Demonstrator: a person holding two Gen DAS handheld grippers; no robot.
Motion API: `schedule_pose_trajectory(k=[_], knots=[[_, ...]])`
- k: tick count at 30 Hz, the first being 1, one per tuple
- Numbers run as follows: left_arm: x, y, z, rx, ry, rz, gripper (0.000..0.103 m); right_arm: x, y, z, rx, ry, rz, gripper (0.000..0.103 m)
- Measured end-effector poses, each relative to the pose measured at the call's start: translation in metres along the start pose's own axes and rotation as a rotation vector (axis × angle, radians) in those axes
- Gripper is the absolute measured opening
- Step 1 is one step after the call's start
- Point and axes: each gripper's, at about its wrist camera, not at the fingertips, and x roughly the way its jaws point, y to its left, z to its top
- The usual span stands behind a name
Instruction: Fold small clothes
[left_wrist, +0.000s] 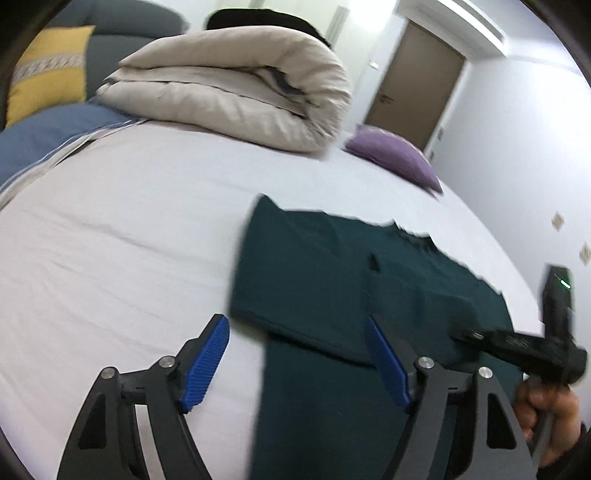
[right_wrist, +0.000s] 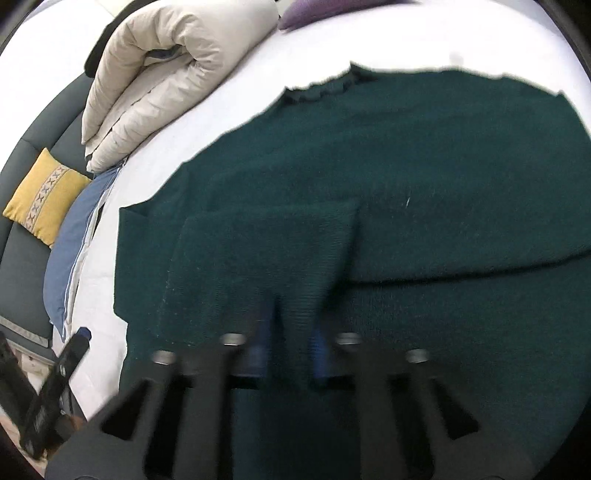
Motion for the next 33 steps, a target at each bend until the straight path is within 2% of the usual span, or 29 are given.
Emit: schedule_pose_trajectory(k=[2,5,7,9,14,19,24,26,27,28,31,33], knots=[[0.003,0.012,0.007,-0.039,-0.006,0.007,0.075,-0.019,0.011,0.001,-0.059,-0.038,-0.009,0.006],[0.010,0.020,0.016,-0.076,-0.012,0.009,0.073,-0.055,0.045,0.003,-0.218,-0.113,-0.039,0.006],[0.014,0.019,0.025,-0.084,-0.026,0.013,0.073,-0.076,0.062,0.016,-0.309,-0.167,-0.055,0.006],[0.021,0.016,0.035,-0.079,-0.035,0.027,0.073,-0.086,0.061,0.030,-0.339,-0.200,-0.067,0.006],[0.061,0.014,0.052,-0.062,0.009,0.080,0.073,-0.087,0.012,0.059,-0.284,-0.222,-0.109,0.006],[0.107,0.012,0.061,-0.027,0.082,0.142,0.073,-0.033,-0.076,0.064,-0.094,-0.088,-0.129,0.006],[0.136,-0.001,0.076,0.018,0.119,0.180,0.070,-0.026,-0.095,0.057,-0.053,-0.103,-0.073,0.007],[0.152,-0.006,0.079,0.039,0.146,0.195,0.060,-0.026,-0.096,0.060,-0.060,-0.100,-0.070,0.007],[0.159,-0.006,0.079,0.040,0.166,0.201,0.049,-0.027,-0.096,0.063,-0.066,-0.098,-0.070,0.007],[0.168,-0.005,0.080,0.039,0.182,0.205,0.044,-0.029,-0.095,0.059,-0.068,-0.098,-0.069,0.007],[0.178,-0.006,0.078,0.099,0.159,0.260,0.035,-0.036,-0.086,0.050,-0.089,-0.103,-0.067,0.007],[0.179,-0.003,0.073,0.098,0.141,0.261,0.033,-0.038,-0.082,0.049,-0.117,-0.100,-0.092,0.007]])
